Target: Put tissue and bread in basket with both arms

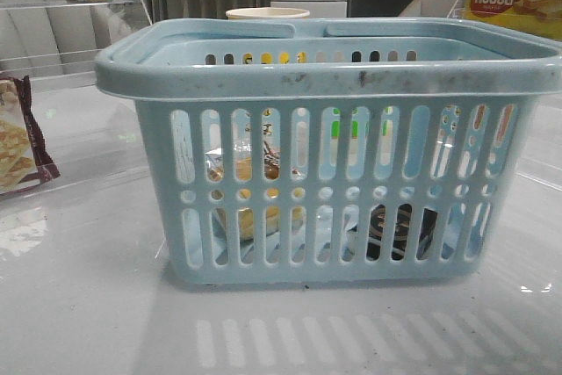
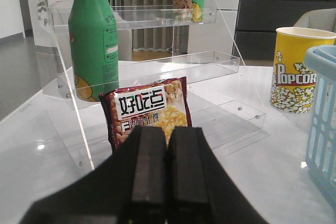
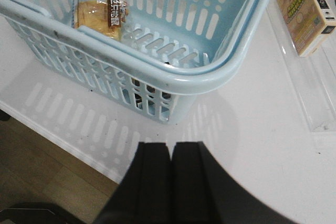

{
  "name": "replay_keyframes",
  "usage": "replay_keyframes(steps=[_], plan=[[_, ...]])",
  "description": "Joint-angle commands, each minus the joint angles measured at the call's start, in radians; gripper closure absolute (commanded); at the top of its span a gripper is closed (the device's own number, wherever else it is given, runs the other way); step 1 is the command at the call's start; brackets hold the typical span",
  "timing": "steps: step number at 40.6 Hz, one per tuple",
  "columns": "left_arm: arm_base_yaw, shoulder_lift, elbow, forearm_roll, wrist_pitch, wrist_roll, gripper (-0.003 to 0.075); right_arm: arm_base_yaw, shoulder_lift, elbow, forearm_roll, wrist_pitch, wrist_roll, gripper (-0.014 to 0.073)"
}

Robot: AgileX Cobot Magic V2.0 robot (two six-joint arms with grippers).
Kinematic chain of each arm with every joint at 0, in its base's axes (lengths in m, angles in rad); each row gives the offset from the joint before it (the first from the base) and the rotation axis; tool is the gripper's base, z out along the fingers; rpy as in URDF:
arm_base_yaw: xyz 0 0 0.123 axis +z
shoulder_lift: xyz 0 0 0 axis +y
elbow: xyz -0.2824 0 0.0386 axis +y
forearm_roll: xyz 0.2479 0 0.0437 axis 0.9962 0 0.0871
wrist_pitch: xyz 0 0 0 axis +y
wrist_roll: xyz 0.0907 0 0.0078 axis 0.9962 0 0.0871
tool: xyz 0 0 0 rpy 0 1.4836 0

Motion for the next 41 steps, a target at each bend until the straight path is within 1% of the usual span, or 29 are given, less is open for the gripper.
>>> replay_keyframes(steps=[1,27,30,31,34,41], plan=[[-0.007,-0.017,0.000,0.000,-0.100,-0.007,0.0629,-0.003,0.001,-0.027,-0.022,-0.064,-0.009,0.0537],[-0.007,-0.017,0.000,0.000,-0.100,-0.007,0.0629,-0.003,-0.001,-0.026,-0.023,-0.065,-0.009,0.0537],[-0.007,-0.017,0.000,0.000,-0.100,-0.007,0.0629,-0.023,-0.023,-0.012,-0.025,-0.080,-0.009,0.0537],[-0.007,-0.017,0.000,0.000,-0.100,-0.007,0.0629,-0.039,-0.033,0.002,-0.025,-0.099,-0.009,0.0537],[-0.007,-0.017,0.000,0.000,-0.100,-0.007,0.0629,-0.096,-0.073,0.063,-0.025,-0.224,-0.009,0.0537],[-0.007,-0.017,0.000,0.000,-0.100,-0.007,0.0629,-0.294,-0.240,0.288,-0.025,-0.565,-0.009,0.0537]])
